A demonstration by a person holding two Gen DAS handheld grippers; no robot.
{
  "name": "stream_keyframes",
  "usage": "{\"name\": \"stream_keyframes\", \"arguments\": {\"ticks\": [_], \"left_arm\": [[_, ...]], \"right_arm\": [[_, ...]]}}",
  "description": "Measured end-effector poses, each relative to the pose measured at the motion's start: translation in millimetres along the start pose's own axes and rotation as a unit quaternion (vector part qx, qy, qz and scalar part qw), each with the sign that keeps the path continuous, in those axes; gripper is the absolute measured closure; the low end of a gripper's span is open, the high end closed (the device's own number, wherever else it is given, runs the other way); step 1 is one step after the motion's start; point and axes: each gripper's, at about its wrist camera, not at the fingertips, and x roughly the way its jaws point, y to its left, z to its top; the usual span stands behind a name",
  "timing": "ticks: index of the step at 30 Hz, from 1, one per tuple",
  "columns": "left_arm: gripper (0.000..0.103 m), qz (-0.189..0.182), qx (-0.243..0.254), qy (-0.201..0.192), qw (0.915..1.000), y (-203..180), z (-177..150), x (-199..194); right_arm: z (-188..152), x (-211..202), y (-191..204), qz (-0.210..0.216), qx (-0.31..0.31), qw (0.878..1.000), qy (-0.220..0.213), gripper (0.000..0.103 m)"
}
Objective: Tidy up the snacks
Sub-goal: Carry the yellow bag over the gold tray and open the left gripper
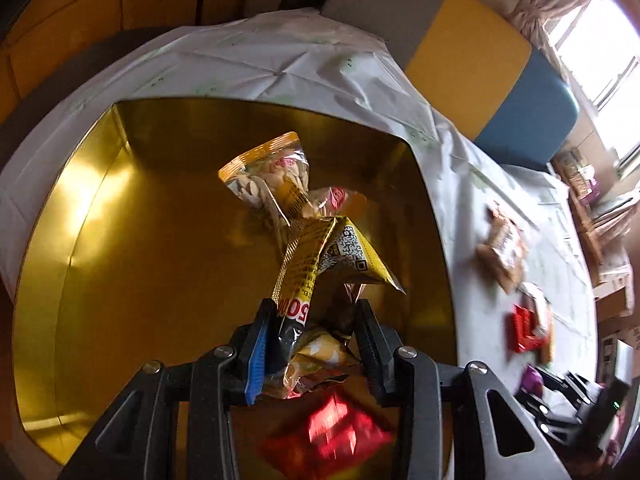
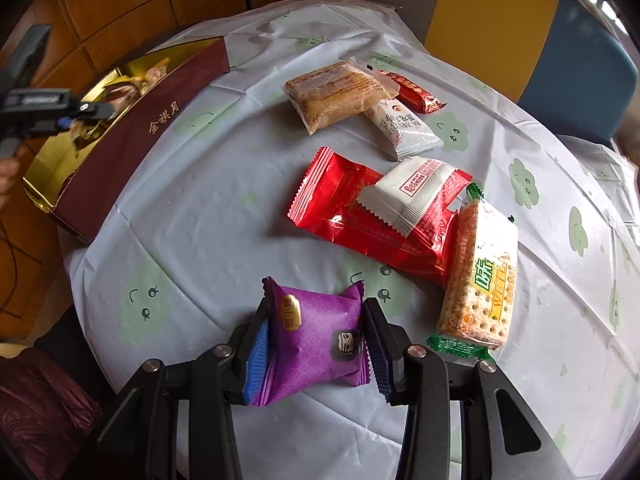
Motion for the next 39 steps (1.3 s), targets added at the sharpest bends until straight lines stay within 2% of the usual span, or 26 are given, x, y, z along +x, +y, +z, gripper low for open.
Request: {"name": "stream_keyframes", "arguments": {"ticks": [7, 11, 15, 26, 31, 39], "left_arm": [[0.063, 0.001, 0.019, 0.007, 0.9998, -22, 24, 22], [0.061, -0.014, 0.023, -0.015, 0.9995, -28, 23, 11], [0.057, -0.008, 0.029, -0.035, 0.9989, -30, 19, -4], [0.057, 0.013, 0.022, -0.074, 0.997, -26, -21, -41], [0.057, 0.018, 0.022, -0.075, 0.9968, -22, -34, -47], [0.057, 0.054, 0.035, -0.092, 0.9937, -16, -51, -54]], "right_arm": [[0, 1, 0, -0.002, -0.002, 1.0, -0.001, 0.058], [0, 1, 0, -0.004, -0.003, 1.0, -0.002, 0.057], [0, 2, 1, -0.005, -0.005, 1.0, -0.002, 0.057], [0, 3, -1, -0.004, 0.002, 1.0, 0.002, 0.055], [-1, 4, 0, -0.008, 0.001, 1.0, 0.002, 0.054], [-1, 5, 0, -0.012, -0.004, 1.0, -0.002, 0.054]]}}
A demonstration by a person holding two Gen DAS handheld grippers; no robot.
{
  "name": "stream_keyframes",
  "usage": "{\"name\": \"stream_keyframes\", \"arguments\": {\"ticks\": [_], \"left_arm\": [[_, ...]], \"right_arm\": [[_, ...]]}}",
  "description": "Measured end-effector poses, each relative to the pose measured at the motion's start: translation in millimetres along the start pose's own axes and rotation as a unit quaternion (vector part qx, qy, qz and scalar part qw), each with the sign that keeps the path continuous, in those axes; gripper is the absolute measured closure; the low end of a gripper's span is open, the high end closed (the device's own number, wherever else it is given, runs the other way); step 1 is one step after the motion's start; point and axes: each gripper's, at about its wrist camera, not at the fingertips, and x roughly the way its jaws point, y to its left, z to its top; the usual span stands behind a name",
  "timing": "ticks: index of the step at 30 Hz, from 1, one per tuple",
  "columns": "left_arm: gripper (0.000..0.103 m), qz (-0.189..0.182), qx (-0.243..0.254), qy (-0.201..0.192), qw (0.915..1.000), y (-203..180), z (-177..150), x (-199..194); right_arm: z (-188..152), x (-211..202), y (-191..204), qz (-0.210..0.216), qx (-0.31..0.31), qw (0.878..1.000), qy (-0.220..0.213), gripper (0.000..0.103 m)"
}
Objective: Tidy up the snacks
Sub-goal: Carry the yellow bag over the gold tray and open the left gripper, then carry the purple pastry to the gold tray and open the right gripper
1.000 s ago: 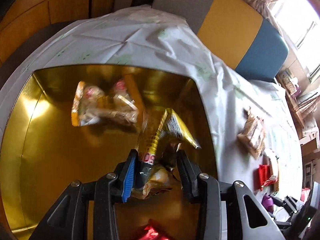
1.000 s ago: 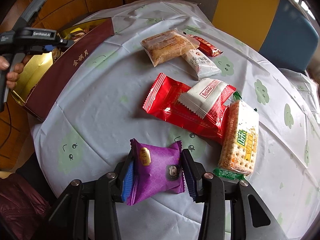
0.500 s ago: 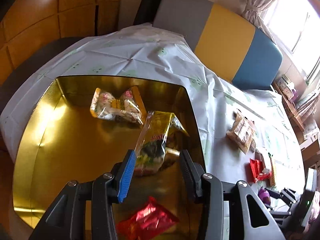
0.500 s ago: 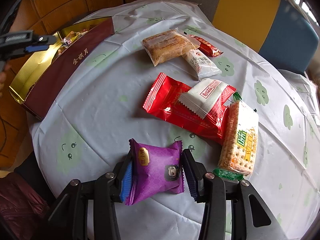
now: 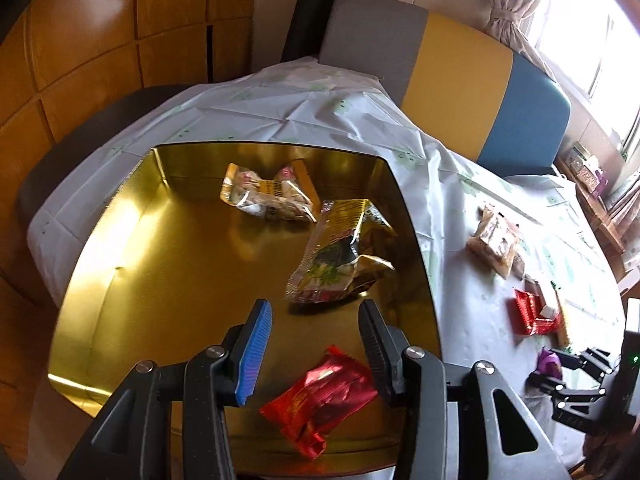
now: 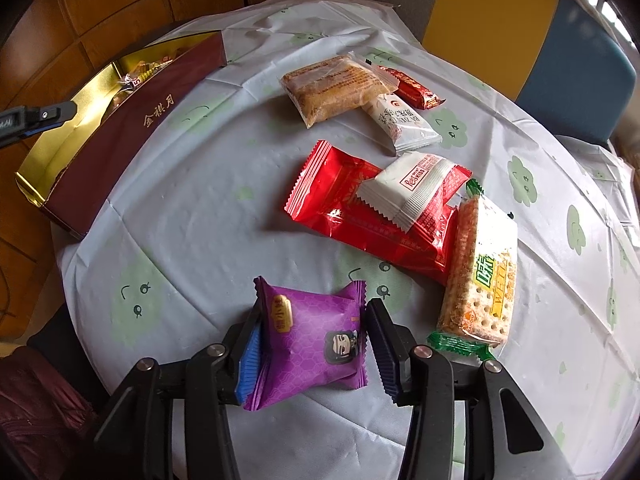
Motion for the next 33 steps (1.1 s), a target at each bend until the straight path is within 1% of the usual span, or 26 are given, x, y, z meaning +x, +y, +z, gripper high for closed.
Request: {"name": "stream_keyframes", "arguments": {"ticks": [8, 21, 23, 24, 25, 27, 31, 33], "left_arm": [[0.057, 0.005, -0.005, -0.009, 0.9999, 9, -4, -7], [0.057, -0.001, -0.026, -0.006, 0.9996, 25, -10, -9], [0.057, -0.003, -0.029, -0.006, 0.9996, 27, -10, -10], [0.057, -0.003, -0.029, -0.006, 0.9995, 28, -11, -10], [0.057, -0.003, -0.031, -0.006, 0.9995, 29, -11, -10], [0.057, -0.003, -0.034, -0.006, 0.9994, 32, -12, -10], [0.057, 0.001, -0.047, -0.009, 0.9989, 40, -12, -10], [0.057, 0.004, -0.053, -0.013, 0.9985, 46, -12, -11]], "right_arm": [[-1, -1, 0, -0.002, 0.004, 1.0, -0.003, 0.054], [1, -1, 4, -0.016, 0.014, 1.0, -0.003, 0.054], [4, -2, 5, -0.019, 0.02, 1.0, -0.003, 0.056], [4, -3, 5, -0.021, 0.024, 0.999, -0.005, 0.06], [6, -6, 6, -0.022, 0.03, 0.999, -0.009, 0.061], [10, -14, 7, -0.015, 0.042, 0.999, -0.023, 0.061], [25, -31, 20, 0.0, 0.039, 0.998, -0.056, 0.062], [35, -40, 29, 0.027, 0.042, 0.996, -0.071, 0.062]]}}
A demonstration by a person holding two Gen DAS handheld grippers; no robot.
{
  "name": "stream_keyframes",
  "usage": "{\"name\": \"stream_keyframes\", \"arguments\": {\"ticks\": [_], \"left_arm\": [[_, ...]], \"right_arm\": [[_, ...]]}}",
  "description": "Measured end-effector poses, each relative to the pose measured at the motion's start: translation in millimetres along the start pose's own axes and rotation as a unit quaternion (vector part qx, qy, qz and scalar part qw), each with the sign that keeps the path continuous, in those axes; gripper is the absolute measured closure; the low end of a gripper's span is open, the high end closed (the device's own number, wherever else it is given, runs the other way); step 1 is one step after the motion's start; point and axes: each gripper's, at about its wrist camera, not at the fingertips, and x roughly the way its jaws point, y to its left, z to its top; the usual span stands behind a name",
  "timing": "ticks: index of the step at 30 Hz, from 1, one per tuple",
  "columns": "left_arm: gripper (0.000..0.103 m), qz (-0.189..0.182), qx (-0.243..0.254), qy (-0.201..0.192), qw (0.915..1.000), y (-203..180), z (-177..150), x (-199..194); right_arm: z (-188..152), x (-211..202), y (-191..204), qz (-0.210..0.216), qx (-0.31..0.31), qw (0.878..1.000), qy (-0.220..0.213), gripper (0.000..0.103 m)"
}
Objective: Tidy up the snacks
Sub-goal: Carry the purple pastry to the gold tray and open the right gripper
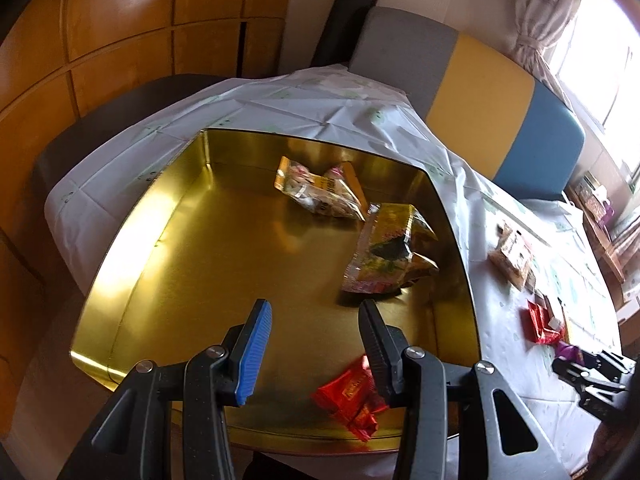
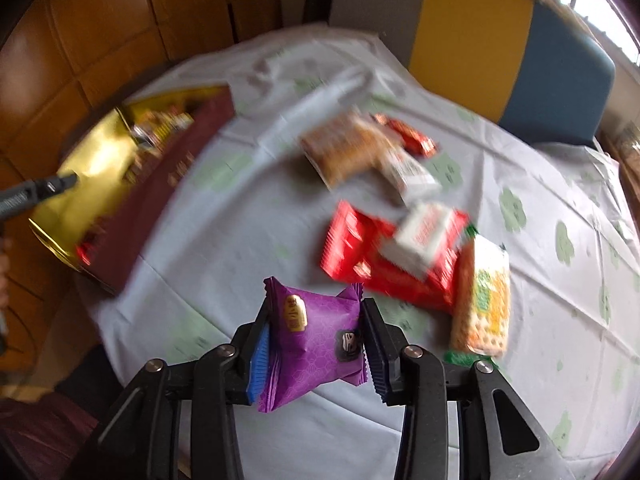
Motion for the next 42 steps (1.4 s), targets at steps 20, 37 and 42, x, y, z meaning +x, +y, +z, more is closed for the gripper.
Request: {"name": "stream_keyframes", "arguments": {"ticks": [20, 37, 42], "left_arm": [[0.057, 0.017, -0.032, -0.003, 0.9993, 31, -2, -2], [0.057, 0.008, -0.008, -0.002, 0.9999, 17, -7, -4], [0.057, 0.005, 0.002, -0.002, 1.0, 9, -9, -7]], "right_arm": [[72, 47, 151, 0.142, -0.043, 0.988, -0.036, 0.045], [46, 7, 125, 0.111, -0.027, 0.991, -0.073, 0.029], [42, -3, 104, 0.099, -0.008, 0.992, -0.08, 0.025]]}}
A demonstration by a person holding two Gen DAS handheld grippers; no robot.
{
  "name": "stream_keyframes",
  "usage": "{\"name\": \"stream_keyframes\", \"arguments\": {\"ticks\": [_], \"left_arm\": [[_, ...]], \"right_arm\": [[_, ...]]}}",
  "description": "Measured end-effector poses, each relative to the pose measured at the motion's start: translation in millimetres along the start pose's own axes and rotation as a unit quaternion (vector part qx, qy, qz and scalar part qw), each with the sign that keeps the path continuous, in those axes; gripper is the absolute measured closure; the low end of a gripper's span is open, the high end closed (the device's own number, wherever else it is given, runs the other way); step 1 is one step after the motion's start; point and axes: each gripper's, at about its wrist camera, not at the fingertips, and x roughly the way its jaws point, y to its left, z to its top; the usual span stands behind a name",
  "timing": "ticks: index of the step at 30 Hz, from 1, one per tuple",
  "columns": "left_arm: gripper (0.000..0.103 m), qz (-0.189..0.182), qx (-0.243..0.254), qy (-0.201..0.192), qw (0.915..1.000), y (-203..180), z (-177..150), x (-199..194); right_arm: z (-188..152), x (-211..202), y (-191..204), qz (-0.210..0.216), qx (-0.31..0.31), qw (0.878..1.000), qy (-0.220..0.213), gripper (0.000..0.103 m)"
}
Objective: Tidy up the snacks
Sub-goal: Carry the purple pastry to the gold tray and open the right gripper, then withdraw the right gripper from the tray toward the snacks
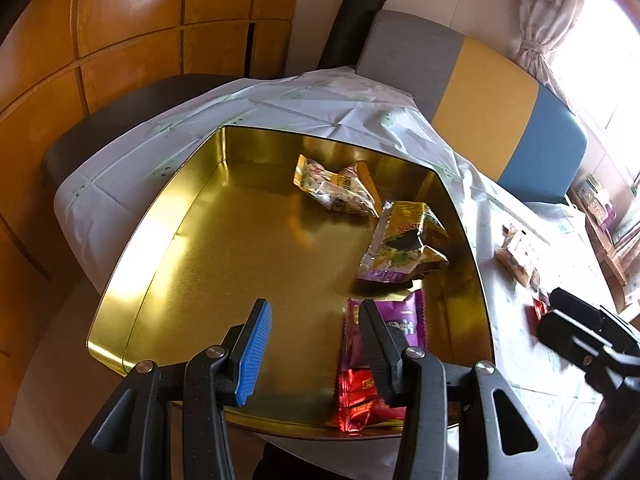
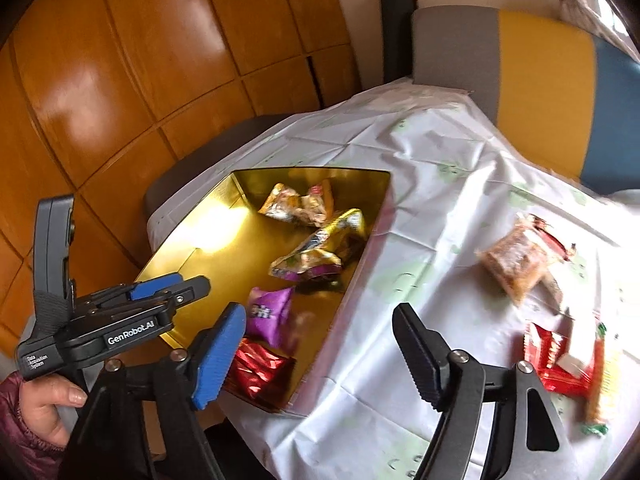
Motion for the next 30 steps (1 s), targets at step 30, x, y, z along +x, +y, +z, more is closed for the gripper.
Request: {"name": "stream_keyframes", "arguments": {"ticks": [30], "left_arm": [[0.057, -0.014, 0.074, 0.009, 0.9971, -49, -4, -4]], "right_arm": [[-26, -80, -164, -0.162, 0.093, 0.982, -0.009, 0.012]]}}
